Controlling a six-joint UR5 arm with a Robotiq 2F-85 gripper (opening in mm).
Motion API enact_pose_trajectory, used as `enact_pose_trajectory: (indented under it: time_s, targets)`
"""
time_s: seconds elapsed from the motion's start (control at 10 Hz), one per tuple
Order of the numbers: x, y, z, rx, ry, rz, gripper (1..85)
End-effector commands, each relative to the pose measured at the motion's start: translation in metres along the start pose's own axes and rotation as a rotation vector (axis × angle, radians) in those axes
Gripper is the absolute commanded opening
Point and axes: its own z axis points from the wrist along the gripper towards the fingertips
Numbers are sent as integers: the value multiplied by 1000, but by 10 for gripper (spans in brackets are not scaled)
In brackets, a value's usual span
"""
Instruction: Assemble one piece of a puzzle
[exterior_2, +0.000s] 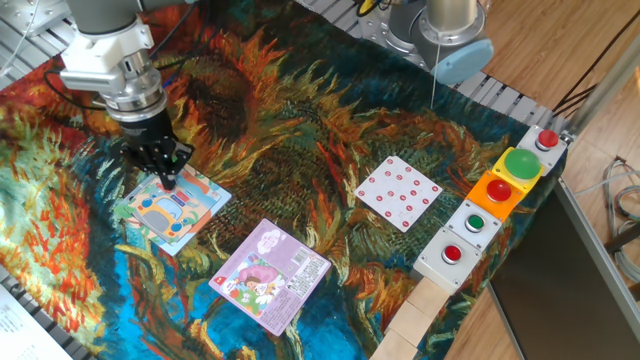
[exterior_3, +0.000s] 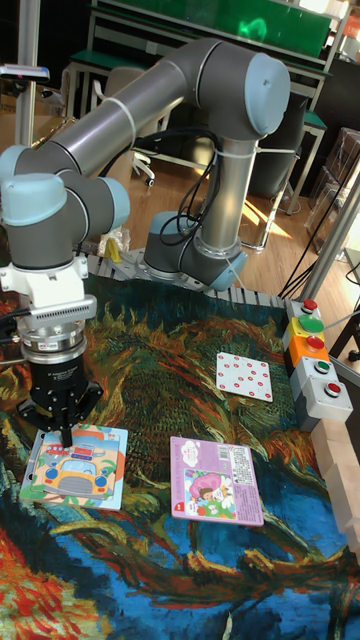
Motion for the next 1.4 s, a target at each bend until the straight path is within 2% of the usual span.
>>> enact_pose_trajectory:
  time_s: [0.0,0.4,0.6,1.3]
  targets:
    - [6,-2,-9,-9,0,5,13]
    - [13,-3,-8,-13,-5,-2,13]
    - [15,-4,-1,-9,-19,-4,13]
    - [14,-3,7,1,-24,-7,13]
